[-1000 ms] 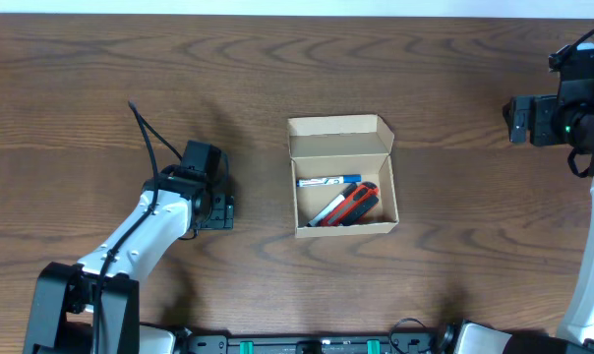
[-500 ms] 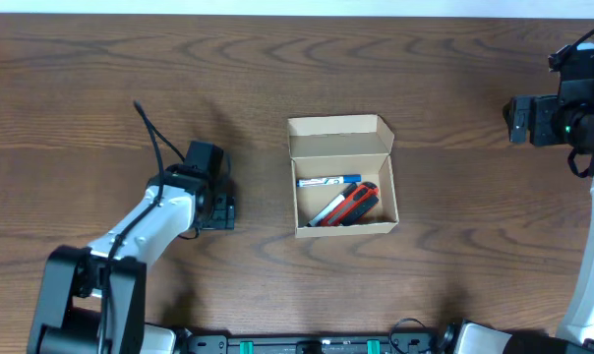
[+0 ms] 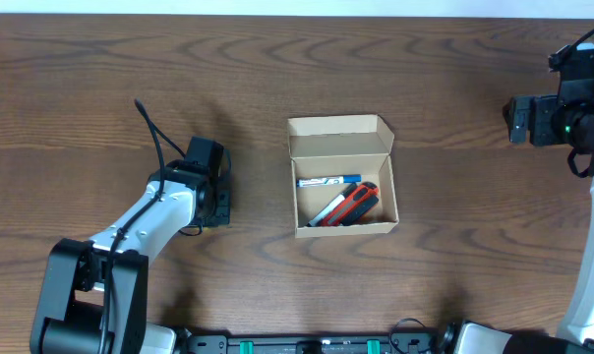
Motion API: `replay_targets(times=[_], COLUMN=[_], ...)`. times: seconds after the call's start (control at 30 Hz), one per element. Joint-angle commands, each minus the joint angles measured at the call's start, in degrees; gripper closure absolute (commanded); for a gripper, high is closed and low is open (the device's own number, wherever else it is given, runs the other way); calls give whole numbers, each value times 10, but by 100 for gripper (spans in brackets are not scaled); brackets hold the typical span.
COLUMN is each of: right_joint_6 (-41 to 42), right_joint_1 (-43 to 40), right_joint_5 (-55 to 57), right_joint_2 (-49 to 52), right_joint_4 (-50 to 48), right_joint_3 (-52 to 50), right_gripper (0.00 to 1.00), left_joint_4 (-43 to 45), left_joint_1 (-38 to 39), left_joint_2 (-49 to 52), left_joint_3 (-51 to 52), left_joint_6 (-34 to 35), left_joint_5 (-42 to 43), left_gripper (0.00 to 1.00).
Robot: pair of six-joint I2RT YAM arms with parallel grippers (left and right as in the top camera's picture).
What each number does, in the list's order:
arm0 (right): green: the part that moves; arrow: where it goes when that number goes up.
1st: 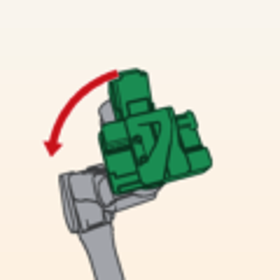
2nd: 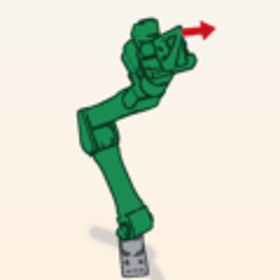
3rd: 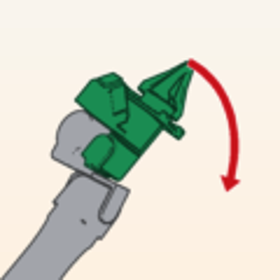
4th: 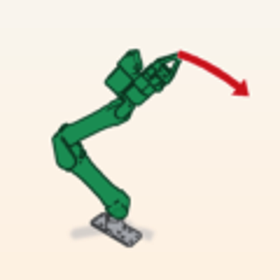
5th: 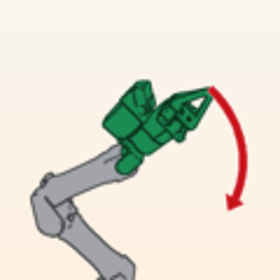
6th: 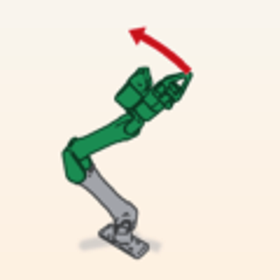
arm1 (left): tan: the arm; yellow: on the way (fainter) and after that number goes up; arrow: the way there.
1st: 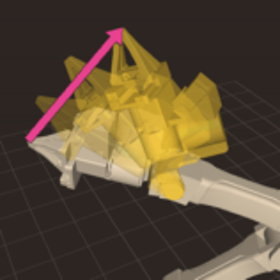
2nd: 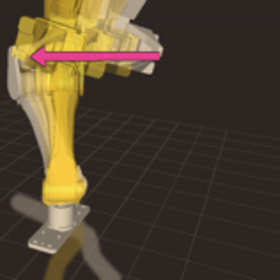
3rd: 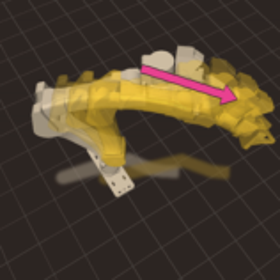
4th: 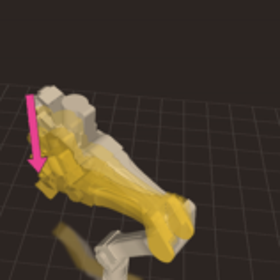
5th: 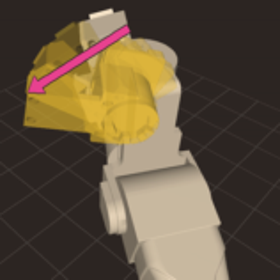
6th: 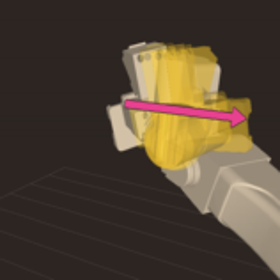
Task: Pack container
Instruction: 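Carry the tape roll into the box and release it with left gripper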
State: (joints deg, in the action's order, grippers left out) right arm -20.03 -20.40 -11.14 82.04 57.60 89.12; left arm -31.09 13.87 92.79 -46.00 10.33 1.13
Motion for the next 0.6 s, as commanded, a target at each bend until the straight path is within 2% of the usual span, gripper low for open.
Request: replay_targets(times=[0.0,0.2,0.3,0.43,0.57], right_joint_6=[7,7,7,7,8], right_joint_1=[-6,-6,-6,-6,-9], right_joint_5=[-9,-9,-9,-9,-7], right_joint_2=[3,3,3,3,3], right_joint_4=[1,0,0,-2,-7], right_joint_3=[-1,-1,-1,-1,-1], right_gripper=[1,1,1,1,1], left_joint_4=[-2,-8,-16,-50,-124], left_joint_1=[-1,0,0,9,49], left_joint_2=[9,-49,-78,-97,-97], left_joint_3=[6,-10,-37,-103,-189], left_joint_6=[0,-6,-38,-123,-234], left_joint_5=[37,55,102,175,183], left_gripper=[94,94,94,94,94])
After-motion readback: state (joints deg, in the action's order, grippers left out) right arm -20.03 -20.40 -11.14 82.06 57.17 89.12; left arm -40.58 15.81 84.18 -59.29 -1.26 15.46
